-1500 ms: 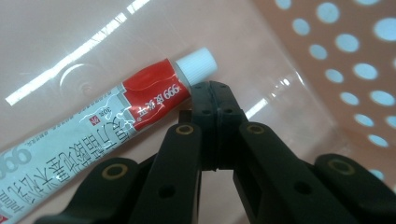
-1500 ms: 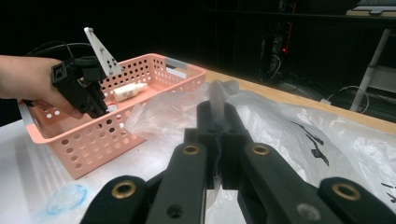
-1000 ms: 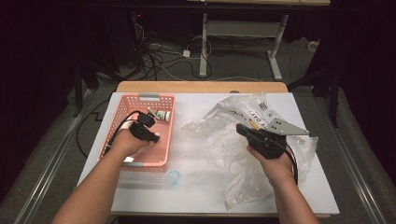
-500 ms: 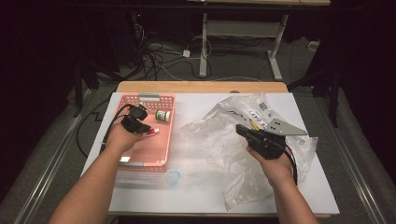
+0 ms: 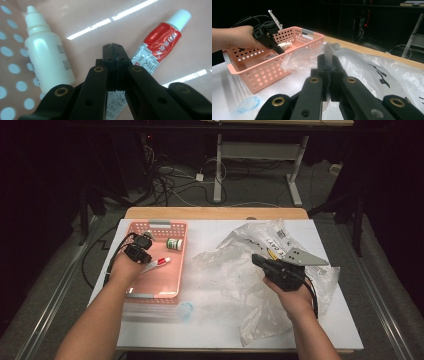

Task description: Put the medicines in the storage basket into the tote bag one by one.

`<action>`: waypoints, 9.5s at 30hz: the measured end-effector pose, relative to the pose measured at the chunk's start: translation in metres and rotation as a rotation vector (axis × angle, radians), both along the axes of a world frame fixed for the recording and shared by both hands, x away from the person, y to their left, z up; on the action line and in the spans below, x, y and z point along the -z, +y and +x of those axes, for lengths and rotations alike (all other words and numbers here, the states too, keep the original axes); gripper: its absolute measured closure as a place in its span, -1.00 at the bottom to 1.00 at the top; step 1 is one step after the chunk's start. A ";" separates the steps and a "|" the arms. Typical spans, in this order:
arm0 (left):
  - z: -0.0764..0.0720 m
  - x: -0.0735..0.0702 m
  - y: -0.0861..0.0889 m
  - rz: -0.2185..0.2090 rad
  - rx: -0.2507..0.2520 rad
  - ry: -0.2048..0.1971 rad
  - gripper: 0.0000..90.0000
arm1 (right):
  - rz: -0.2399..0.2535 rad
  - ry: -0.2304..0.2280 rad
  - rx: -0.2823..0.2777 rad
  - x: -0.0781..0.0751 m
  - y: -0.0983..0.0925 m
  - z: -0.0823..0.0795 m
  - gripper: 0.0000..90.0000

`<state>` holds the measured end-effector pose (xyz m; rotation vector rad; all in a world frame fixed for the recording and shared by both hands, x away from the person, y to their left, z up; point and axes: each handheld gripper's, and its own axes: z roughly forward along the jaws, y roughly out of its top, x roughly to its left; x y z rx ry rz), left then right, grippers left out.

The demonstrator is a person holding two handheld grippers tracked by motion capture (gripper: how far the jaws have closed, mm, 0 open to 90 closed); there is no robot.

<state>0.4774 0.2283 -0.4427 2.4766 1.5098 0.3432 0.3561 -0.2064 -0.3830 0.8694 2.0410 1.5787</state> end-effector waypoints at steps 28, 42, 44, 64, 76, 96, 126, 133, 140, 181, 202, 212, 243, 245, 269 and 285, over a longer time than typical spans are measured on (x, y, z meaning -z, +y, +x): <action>-0.019 -0.006 -0.001 -0.212 0.160 -0.023 -0.30 | -0.003 -0.003 -0.006 -0.002 0.000 -0.002 1.00; -0.017 0.006 -0.006 -0.137 0.160 0.037 0.13 | -0.007 0.003 -0.010 -0.001 -0.002 -0.002 1.00; -0.017 0.006 -0.006 -0.139 0.155 0.034 0.19 | -0.003 0.009 -0.009 -0.001 -0.003 -0.002 1.00; -0.018 0.002 -0.005 -0.128 0.133 -0.004 0.46 | -0.008 -0.007 -0.023 -0.002 -0.003 -0.004 1.00; -0.030 -0.018 -0.003 -0.194 0.153 -0.103 0.46 | -0.015 -0.016 -0.023 -0.002 -0.005 -0.004 1.00; -0.072 -0.040 0.004 -0.320 0.158 -0.310 0.46 | -0.018 -0.019 -0.023 -0.003 -0.004 -0.006 1.00; -0.124 -0.044 0.004 -0.480 0.203 -0.491 0.47 | -0.018 -0.020 -0.021 -0.003 -0.004 -0.007 1.00; -0.131 -0.047 -0.001 -0.513 0.220 -0.514 0.47 | -0.016 -0.016 -0.020 -0.002 -0.004 -0.008 1.00; -0.139 -0.063 -0.008 -0.554 0.252 -0.551 0.47 | -0.013 -0.022 -0.020 -0.003 -0.006 -0.009 1.00; -0.164 -0.054 -0.098 -0.625 0.487 -0.491 0.47 | -0.017 -0.034 -0.030 -0.006 -0.002 -0.013 1.00; -0.162 -0.039 -0.133 -0.586 0.540 -0.456 0.47 | -0.011 -0.045 -0.041 -0.010 0.004 -0.018 1.00; -0.147 -0.037 -0.165 -0.579 0.544 -0.457 0.47 | -0.003 -0.042 -0.046 -0.010 0.004 -0.018 1.00; -0.089 -0.012 -0.248 -0.517 0.501 -0.465 0.46 | 0.048 -0.056 -0.008 -0.017 -0.013 -0.014 1.00; -0.087 -0.010 -0.251 -0.513 0.495 -0.473 0.46 | 0.046 -0.054 -0.006 -0.015 -0.014 -0.013 1.00; -0.074 0.007 -0.275 -0.496 0.481 -0.449 0.33 | 0.064 -0.051 0.014 -0.014 -0.022 -0.010 1.00; -0.102 0.010 -0.242 -0.588 0.510 -0.358 -0.13 | 0.052 -0.046 0.010 -0.012 -0.021 -0.011 1.00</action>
